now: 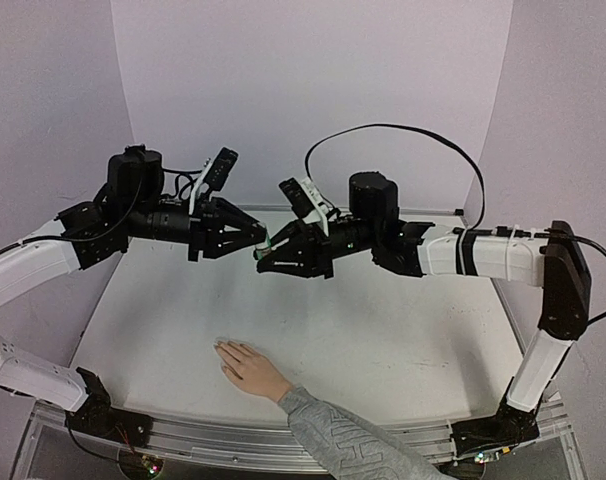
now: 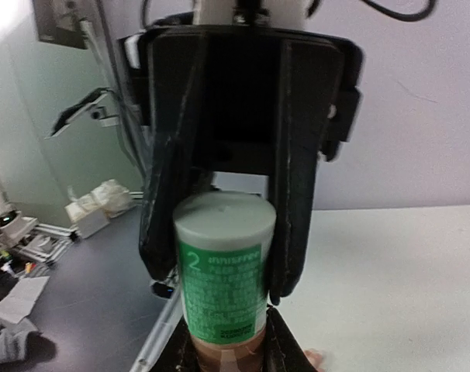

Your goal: Paint the nails

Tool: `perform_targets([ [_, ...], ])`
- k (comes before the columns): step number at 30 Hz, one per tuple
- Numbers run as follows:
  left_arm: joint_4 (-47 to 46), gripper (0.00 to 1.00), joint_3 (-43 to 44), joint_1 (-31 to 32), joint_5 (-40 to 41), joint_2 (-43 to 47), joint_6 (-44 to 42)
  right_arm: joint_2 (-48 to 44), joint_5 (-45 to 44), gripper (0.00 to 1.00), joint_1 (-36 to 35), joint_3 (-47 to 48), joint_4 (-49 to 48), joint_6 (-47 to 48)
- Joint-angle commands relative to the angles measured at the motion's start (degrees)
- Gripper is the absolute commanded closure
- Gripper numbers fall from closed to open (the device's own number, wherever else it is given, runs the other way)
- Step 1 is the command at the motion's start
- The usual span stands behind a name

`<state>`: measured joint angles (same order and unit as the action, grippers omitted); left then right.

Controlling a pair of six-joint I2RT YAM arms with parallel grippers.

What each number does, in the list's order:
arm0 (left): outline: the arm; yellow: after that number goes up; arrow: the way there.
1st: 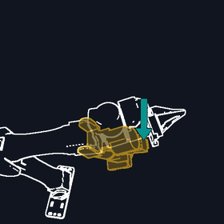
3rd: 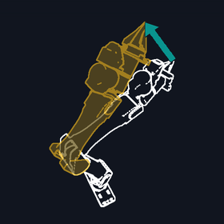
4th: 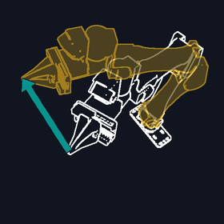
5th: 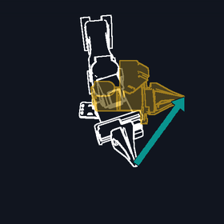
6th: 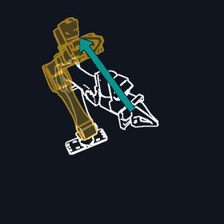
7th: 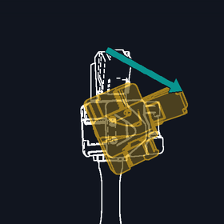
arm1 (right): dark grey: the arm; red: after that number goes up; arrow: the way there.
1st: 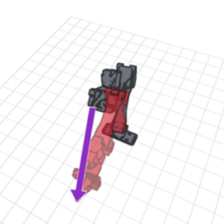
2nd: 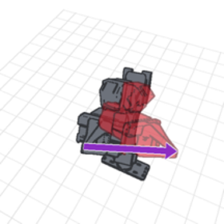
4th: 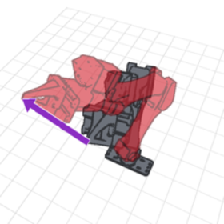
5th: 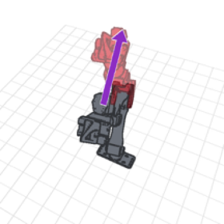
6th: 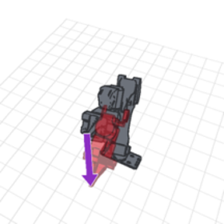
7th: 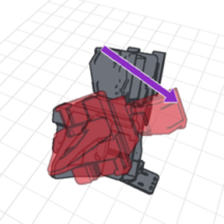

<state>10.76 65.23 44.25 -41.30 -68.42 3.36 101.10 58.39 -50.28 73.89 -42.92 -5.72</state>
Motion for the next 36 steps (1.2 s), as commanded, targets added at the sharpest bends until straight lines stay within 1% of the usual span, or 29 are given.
perform_targets([
  [1,2.1,1.00,1.4,2.2,-17.2,-2.9,-5.1,-6.6,11.0,1.00,-0.4,0.7,-13.6,-5.1],
  [3,2.1,1.00,2.0,2.2,-16.0,-3.4,-4.9,-7.5,7.9,1.00,0.2,-0.5,-13.5,-5.1],
  [7,2.2,0.91,2.4,2.1,-6.1,-2.1,-1.6,-8.7,-0.5,1.00,1.5,-3.6,-13.3,-4.7],
  [8,2.3,0.84,2.3,2.1,-3.2,-1.4,-0.5,-8.9,-1.9,1.00,2.0,-4.4,-13.2,-4.5],
  [10,2.7,0.66,2.1,2.0,2.1,0.3,1.2,-9.1,-6.5,1.00,2.2,-5.6,-12.3,-2.9],
  [12,2.7,0.50,1.3,2.0,6.6,2.3,2.9,-9.0,-11.0,1.00,2.2,-5.7,-9.0,-0.5],
  [13,2.7,0.40,0.6,2.0,8.3,3.6,3.7,-8.8,-12.9,1.00,2.2,-5.5,-7.4,0.7],
  [17,2.8,0.19,-0.7,2.0,13.8,6.7,6.5,-8.5,-23.5,1.00,2.2,-5.2,-4.0,2.4],
  [19,2.7,0.12,-0.6,2.0,16.9,7.3,9.0,-8.3,-29.4,1.00,2.0,-5.1,-3.4,2.5],
  [21,2.8,0.11,-0.2,2.0,22.3,7.1,13.0,-8.1,-37.6,1.00,1.2,-5.0,-3.1,2.0],
  [24,3.3,0.11,0.8,2.0,30.9,5.5,20.1,-7.6,-52.8,1.00,-1.9,-4.4,-2.5,2.3],
  [25,3.3,0.11,1.1,2.0,32.6,4.8,22.6,-7.3,-57.1,1.00,-3.0,-4.0,-2.4,2.4],
  [27,3.1,0.12,2.1,2.0,33.2,3.0,24.7,-6.4,-64.7,1.00,-5.0,-2.6,-1.5,3.0],
  [30,1.9,0.14,3.8,2.1,32.2,0.6,25.6,-4.2,-70.2,1.00,-7.4,0.1,0.4,4.9],
  [36,-2.4,0.14,2.8,2.1,31.4,-0.5,25.5,-1.5,-72.0,1.00,-10.7,2.8,0.9,7.8],
])
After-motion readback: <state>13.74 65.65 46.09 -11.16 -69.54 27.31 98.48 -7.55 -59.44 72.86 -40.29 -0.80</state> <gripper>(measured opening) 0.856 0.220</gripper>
